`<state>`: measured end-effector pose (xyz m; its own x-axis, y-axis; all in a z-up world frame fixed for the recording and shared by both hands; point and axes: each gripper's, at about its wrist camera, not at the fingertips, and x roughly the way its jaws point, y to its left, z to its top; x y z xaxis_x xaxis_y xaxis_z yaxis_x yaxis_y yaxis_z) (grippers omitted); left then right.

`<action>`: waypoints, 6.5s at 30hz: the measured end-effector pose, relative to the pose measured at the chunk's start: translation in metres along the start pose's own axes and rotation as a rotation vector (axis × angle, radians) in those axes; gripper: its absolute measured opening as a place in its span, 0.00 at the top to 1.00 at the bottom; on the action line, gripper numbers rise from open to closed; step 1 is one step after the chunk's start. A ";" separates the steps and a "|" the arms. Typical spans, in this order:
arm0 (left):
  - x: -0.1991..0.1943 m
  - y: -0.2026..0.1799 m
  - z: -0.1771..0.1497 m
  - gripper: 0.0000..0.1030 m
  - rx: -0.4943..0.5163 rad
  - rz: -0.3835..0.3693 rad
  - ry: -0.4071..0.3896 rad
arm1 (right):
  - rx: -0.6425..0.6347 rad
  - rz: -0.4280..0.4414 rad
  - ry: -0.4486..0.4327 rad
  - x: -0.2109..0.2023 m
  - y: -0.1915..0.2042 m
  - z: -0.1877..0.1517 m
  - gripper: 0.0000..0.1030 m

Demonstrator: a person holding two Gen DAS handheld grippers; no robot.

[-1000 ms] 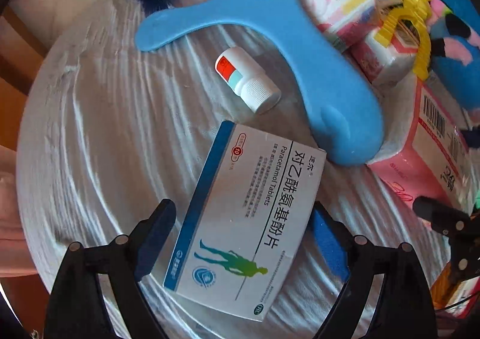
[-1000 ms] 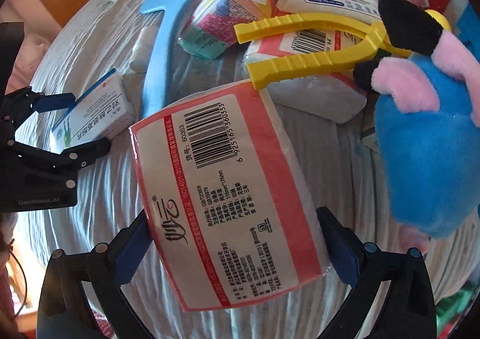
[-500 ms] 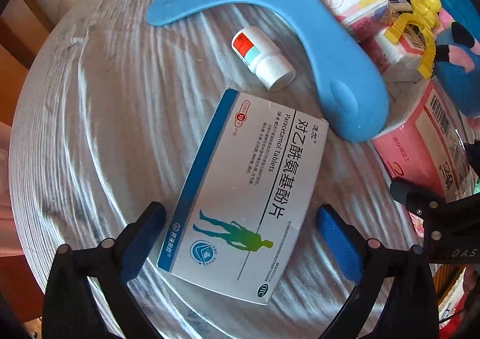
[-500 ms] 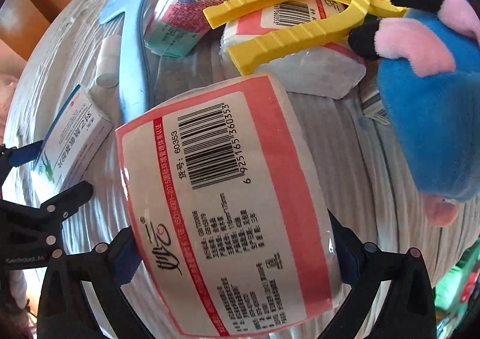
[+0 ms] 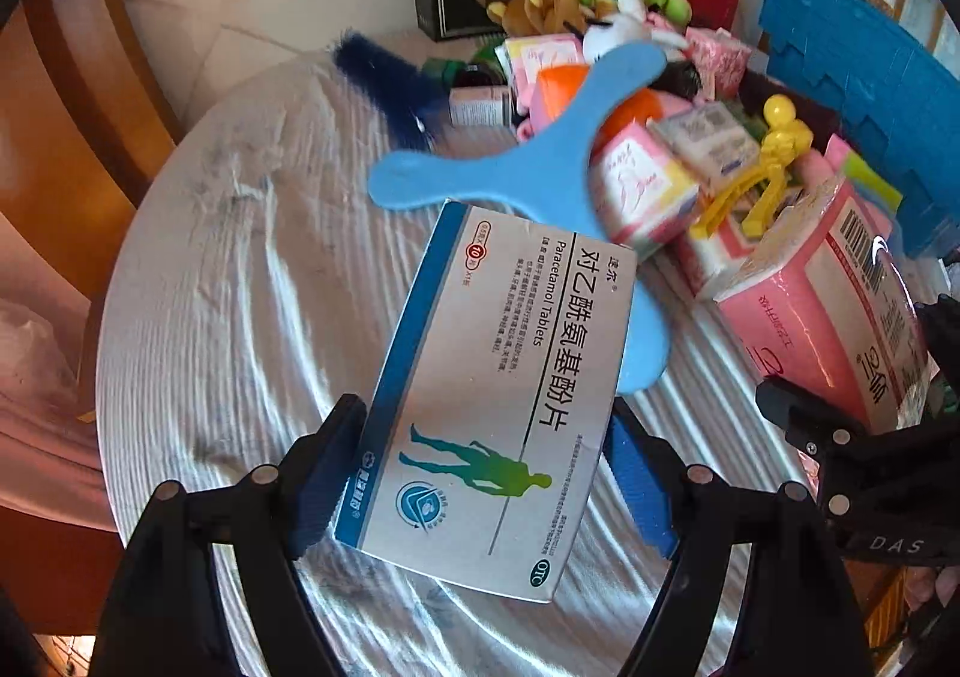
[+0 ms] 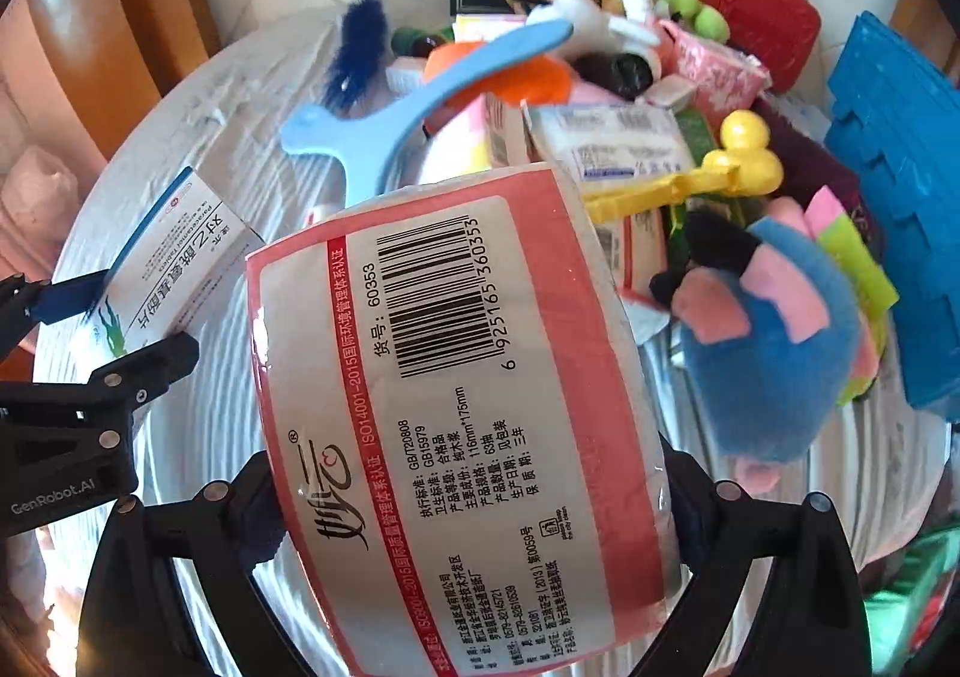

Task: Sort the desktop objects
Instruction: 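Lift the paracetamol box with the left tool while the right tool carries the tissue pack toward the blue crate, then open both tools to drop the box and tissue pack into the blue crate, then move both tools back over the pile toward the black wrapped roll, then grasp the black plastic-wrapped roll with the right tool and lift it, then hold the black roll up with the right tool while the left tool reaches toward the pile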

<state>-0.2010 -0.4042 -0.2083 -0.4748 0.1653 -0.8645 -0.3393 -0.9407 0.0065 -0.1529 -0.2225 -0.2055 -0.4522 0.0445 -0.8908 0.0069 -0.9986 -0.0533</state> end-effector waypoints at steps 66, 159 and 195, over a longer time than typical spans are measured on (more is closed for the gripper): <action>-0.103 -0.633 0.324 0.16 0.231 -0.203 -0.349 | 0.335 -0.381 -0.501 -0.220 -0.675 0.067 0.00; 0.084 -0.374 0.125 0.70 -0.219 0.063 -0.130 | -0.306 0.220 -0.107 0.084 -0.317 0.026 0.67; 0.019 -0.335 0.135 0.72 -0.144 0.027 -0.145 | -0.145 0.196 -0.234 -0.027 -0.328 0.059 0.67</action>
<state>-0.2057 -0.0461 -0.1593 -0.5976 0.1705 -0.7835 -0.2101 -0.9763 -0.0522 -0.1958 0.1021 -0.1377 -0.6220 -0.1728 -0.7637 0.2334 -0.9719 0.0297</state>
